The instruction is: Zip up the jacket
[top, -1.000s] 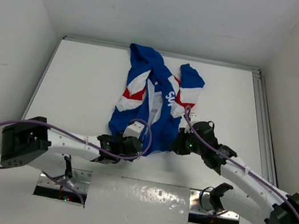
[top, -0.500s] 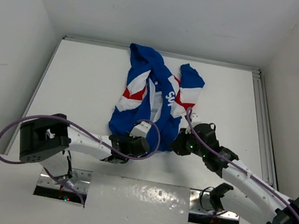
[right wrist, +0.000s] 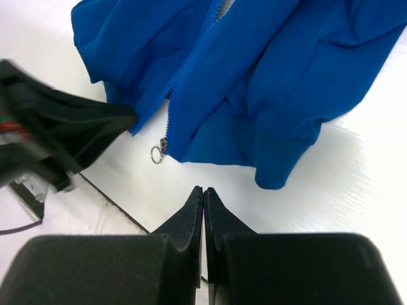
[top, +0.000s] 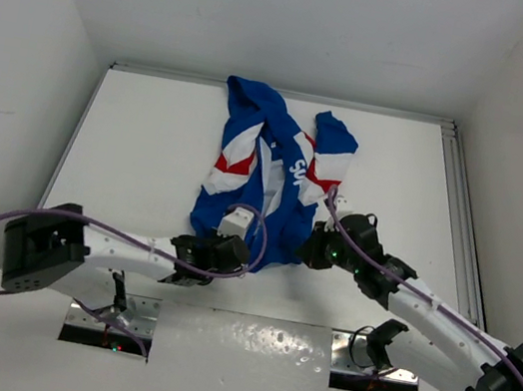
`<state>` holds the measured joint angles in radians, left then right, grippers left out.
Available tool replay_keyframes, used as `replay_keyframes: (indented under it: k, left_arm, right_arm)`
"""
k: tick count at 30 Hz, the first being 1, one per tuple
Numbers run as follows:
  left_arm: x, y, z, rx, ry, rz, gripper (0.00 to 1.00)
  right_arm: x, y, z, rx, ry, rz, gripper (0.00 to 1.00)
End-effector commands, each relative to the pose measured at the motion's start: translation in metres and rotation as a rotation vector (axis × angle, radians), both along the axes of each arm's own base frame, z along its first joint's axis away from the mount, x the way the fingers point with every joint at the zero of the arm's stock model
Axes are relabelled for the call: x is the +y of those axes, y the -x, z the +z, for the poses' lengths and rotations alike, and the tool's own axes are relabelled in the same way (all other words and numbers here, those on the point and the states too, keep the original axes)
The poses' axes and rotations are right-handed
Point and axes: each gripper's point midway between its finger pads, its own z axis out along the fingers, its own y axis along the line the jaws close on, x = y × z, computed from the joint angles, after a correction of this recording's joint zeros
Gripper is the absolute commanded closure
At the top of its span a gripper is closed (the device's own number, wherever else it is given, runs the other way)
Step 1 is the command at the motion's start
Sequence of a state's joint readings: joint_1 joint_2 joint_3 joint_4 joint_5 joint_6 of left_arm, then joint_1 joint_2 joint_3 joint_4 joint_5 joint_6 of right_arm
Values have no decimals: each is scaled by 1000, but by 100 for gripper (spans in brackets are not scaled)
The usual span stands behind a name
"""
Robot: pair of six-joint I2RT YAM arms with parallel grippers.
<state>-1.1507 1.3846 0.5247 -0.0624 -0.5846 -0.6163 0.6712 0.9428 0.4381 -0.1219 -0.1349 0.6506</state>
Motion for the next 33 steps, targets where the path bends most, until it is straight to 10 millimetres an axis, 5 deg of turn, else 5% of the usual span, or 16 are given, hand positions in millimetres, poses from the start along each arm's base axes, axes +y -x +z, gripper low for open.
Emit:
replay_keyframes:
  k: [1, 5, 7, 8, 12, 22, 33]
  left_arm:
    - [-9, -5, 38, -64, 142, 27, 100]
    - [-18, -7, 86, -154, 405, 35, 100]
    - [-19, -11, 106, -202, 500, 49, 100]
    - [-15, -12, 116, -231, 544, 55, 100]
    - [-16, -7, 140, -280, 662, 19, 100]
    - [-25, 6, 142, -260, 714, -77, 100]
    - [-30, 12, 149, -268, 746, -136, 100]
  right_arm:
    - [19, -11, 24, -22, -103, -9, 100]
    - [55, -14, 53, 0, -294, 45, 93]
    - [67, -16, 59, 40, -361, 24, 83]
    - [78, -22, 76, 16, -444, 20, 63]
    - [94, -22, 90, 75, -560, 22, 51]
    - [118, -19, 97, 163, -694, 54, 52]
    - [124, -19, 76, 242, -676, 33, 66]
